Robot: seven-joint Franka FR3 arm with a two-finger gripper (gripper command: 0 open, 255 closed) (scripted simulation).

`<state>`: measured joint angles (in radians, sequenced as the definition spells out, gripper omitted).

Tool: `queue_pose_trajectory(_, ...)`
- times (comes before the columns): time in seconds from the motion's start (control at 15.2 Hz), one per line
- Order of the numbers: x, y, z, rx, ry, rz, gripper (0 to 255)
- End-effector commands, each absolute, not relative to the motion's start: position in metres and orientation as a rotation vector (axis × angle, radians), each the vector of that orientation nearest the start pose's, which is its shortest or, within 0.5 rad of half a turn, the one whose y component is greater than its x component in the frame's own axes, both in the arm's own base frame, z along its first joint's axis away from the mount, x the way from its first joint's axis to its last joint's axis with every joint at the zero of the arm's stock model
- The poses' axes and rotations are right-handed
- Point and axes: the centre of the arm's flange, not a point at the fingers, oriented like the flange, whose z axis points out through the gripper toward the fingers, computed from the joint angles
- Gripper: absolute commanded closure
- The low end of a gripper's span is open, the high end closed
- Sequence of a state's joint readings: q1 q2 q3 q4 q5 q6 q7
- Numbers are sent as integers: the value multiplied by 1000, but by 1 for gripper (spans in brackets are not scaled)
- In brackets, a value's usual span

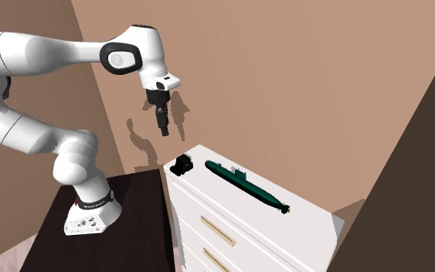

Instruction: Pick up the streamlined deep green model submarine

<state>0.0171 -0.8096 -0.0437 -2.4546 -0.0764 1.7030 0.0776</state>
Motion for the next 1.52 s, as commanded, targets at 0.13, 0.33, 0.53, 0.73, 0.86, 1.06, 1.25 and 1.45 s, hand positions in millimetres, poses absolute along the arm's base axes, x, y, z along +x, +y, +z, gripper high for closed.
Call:
queue_pose_trajectory(0.13,335,-18,550,-3174,223,-91,0)
queue_pose_trajectory(0.33,371,-20,532,-3161,359,-87,0)
queue_pose_trajectory(0.53,406,-25,514,-3143,493,-82,0)
queue_pose_trajectory(0.73,441,-33,495,-3118,626,-78,0)
queue_pose_trajectory(0.86,464,-40,483,-3098,715,-75,0)
queue_pose_trajectory(1.06,497,-53,465,-3064,846,-70,0)
queue_pose_trajectory(1.25,529,-68,446,-3024,975,-65,0)
queue_pose_trajectory(1.45,560,-86,428,-2979,1103,-60,0)
